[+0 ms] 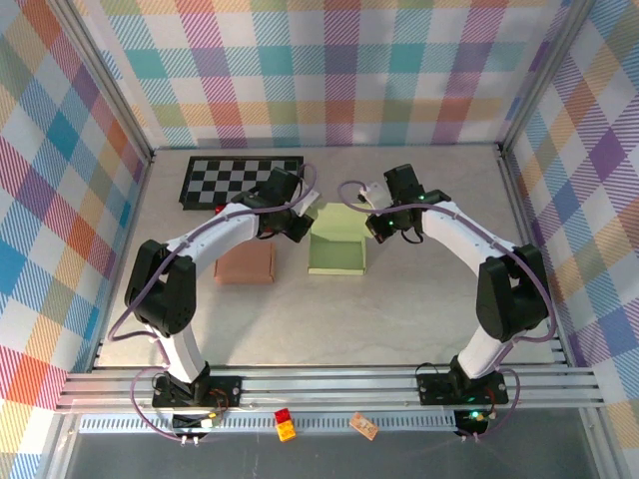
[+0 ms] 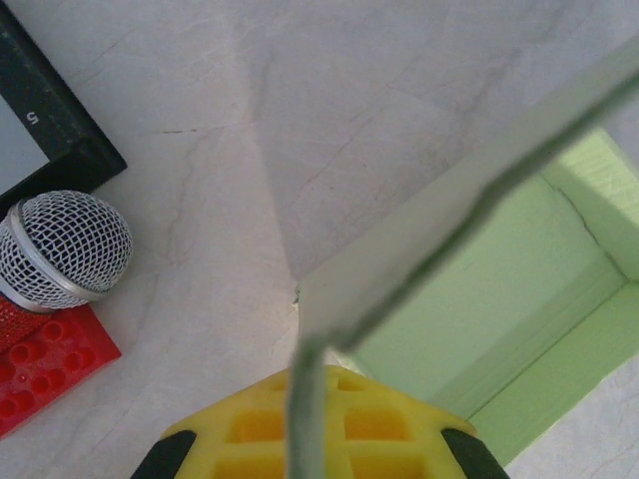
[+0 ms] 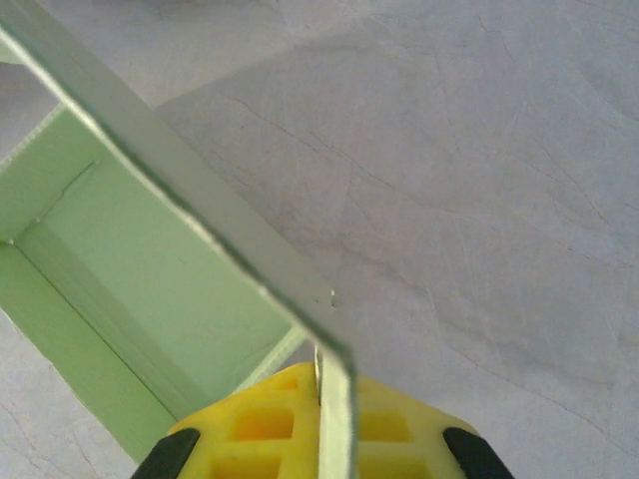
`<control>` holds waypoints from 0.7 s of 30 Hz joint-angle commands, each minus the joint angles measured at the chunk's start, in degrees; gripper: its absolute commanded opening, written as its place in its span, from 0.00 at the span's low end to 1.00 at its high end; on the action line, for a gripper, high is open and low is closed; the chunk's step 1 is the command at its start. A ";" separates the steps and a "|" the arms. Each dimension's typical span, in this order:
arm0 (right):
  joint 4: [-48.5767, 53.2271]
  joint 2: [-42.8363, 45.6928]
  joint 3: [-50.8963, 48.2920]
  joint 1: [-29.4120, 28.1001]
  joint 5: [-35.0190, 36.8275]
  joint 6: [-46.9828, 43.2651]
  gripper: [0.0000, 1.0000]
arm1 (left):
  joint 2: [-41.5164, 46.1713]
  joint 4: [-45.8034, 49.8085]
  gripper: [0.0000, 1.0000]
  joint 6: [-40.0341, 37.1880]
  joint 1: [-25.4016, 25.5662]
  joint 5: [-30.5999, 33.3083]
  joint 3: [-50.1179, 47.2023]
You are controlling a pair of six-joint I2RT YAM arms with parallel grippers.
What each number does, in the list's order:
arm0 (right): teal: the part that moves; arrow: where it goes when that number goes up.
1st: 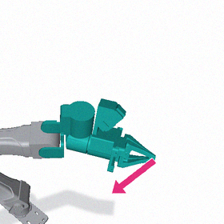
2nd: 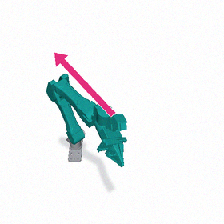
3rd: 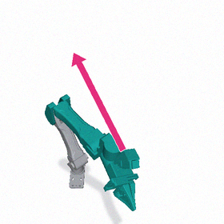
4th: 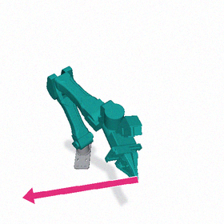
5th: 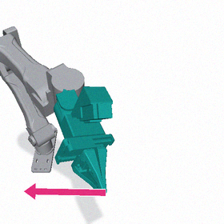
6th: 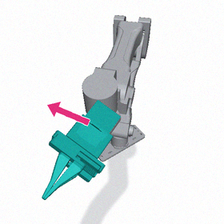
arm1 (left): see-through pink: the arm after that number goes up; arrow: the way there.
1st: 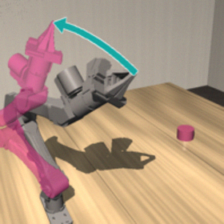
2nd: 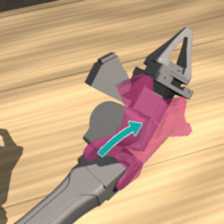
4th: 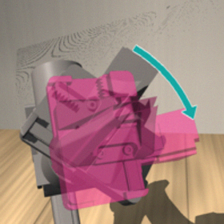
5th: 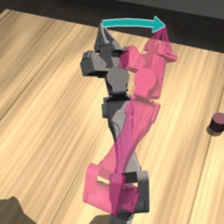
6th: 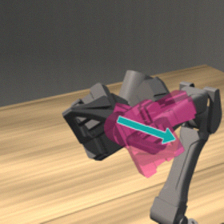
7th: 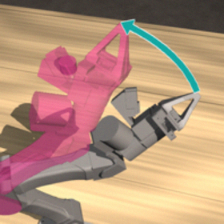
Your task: Fold the paper box
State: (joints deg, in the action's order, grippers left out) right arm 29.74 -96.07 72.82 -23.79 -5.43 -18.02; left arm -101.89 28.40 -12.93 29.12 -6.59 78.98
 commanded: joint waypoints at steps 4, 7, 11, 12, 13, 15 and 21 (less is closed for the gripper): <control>0.81 0.34 2.19 -1.52 2.49 4.35 0.00 | -1.88 0.60 0.00 5.81 0.85 3.70 3.34; 1.80 -0.34 3.43 -2.26 4.45 7.92 0.00 | -2.42 0.69 0.00 8.71 0.91 5.17 3.96; 2.24 -0.45 4.21 -3.23 7.82 15.78 0.00 | -3.30 0.56 0.00 13.37 1.02 5.21 5.20; 2.41 -0.59 4.52 -3.48 8.62 17.64 0.00 | -3.40 0.20 0.00 14.23 1.19 5.11 5.30; 2.61 -0.65 4.74 -3.65 9.61 19.23 0.00 | -3.32 -0.26 0.00 14.84 1.35 5.11 5.22; 2.90 -0.87 5.25 -3.72 10.84 22.75 0.00 | -3.32 -1.38 0.00 16.63 1.46 5.02 5.00; 3.75 -2.49 7.55 -4.28 12.26 32.26 0.00 | -4.36 -2.74 0.00 21.95 1.81 4.14 6.20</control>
State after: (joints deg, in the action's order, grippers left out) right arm 32.34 -97.62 78.19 -27.46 4.80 6.94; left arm -104.92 26.74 4.71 30.37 -2.48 83.31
